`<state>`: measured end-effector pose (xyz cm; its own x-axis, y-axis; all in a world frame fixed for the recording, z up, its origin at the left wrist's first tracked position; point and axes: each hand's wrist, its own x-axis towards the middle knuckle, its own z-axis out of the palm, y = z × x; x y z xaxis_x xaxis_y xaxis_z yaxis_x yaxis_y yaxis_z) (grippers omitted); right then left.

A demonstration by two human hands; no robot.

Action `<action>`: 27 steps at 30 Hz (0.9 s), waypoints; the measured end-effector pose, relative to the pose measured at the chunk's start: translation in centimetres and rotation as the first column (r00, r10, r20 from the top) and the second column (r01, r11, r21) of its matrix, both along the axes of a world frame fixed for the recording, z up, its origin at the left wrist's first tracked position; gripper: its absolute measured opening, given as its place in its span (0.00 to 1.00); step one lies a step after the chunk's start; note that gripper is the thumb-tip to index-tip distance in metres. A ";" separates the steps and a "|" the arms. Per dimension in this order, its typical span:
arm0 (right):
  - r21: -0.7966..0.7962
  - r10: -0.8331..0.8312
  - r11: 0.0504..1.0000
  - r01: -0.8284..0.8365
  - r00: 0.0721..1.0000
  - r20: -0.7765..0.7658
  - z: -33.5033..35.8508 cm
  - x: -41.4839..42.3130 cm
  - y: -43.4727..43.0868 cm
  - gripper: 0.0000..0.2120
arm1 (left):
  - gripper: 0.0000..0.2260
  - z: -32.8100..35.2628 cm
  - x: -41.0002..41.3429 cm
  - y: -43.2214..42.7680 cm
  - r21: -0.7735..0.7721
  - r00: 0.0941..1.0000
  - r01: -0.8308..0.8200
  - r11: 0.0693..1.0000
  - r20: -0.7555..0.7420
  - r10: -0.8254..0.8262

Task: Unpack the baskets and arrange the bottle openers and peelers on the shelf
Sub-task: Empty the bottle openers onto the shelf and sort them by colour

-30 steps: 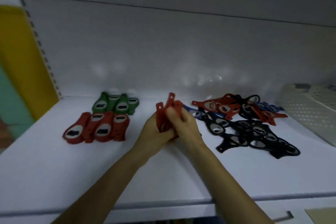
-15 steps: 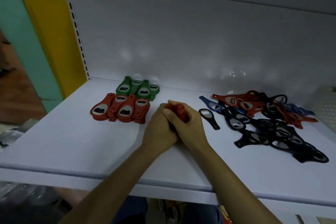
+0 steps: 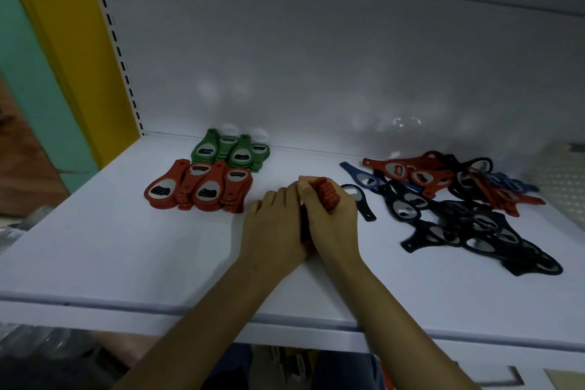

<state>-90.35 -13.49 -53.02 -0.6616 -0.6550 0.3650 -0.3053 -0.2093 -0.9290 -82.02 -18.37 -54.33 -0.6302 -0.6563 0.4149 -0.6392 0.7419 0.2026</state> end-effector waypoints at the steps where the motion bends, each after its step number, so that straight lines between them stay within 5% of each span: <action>1: 0.002 -0.008 1.000 0.008 0.999 0.052 0.0 -0.1 0.0 0.07 | 0.23 0.0 0.0 0.0 -0.004 1.000 0.008 1.000 -0.004 -0.008; 4: 0.082 0.059 0.994 -0.076 0.979 0.196 0.4 -0.1 0.1 0.11 | 0.18 0.0 -0.2 0.4 -0.062 0.993 0.049 0.997 0.106 -0.042; 6: 0.167 0.145 0.970 -0.175 0.973 0.177 0.5 -0.1 0.2 0.07 | 0.17 0.2 -0.2 0.3 0.037 0.995 0.061 0.997 0.075 -0.063; 11: 0.115 0.362 0.917 -0.383 0.917 0.166 0.9 -1.2 0.9 0.11 | 0.09 1.8 1.8 -0.3 0.473 0.930 0.272 0.838 -0.351 -0.104; 17: 0.168 0.379 0.886 -0.432 0.883 0.276 2.6 -0.8 -0.8 0.07 | 0.36 4.0 4.1 -2.2 0.589 0.947 0.306 0.748 -0.270 -0.175; 19: 0.216 0.306 0.887 -0.409 0.870 0.387 3.1 -0.8 -2.0 0.10 | 0.33 4.9 5.0 -3.2 0.474 0.959 0.280 0.835 -0.186 -0.215; 21: 0.275 0.190 0.896 -0.350 0.860 0.474 3.6 -0.8 -3.3 0.11 | 0.26 5.3 6.1 -4.8 0.124 0.986 0.143 0.982 -0.108 -0.129; 23: 0.371 0.086 0.884 -0.284 0.879 0.468 3.7 -0.9 -5.0 0.14 | 0.20 5.2 7.1 -6.4 -0.157 0.996 0.050 0.986 -0.060 -0.060; 27: 0.609 0.028 0.785 -0.114 0.989 0.148 3.1 -0.6 -8.3 0.22 | 0.37 3.6 8.6 -9.4 -0.091 0.964 0.125 0.988 0.249 -0.099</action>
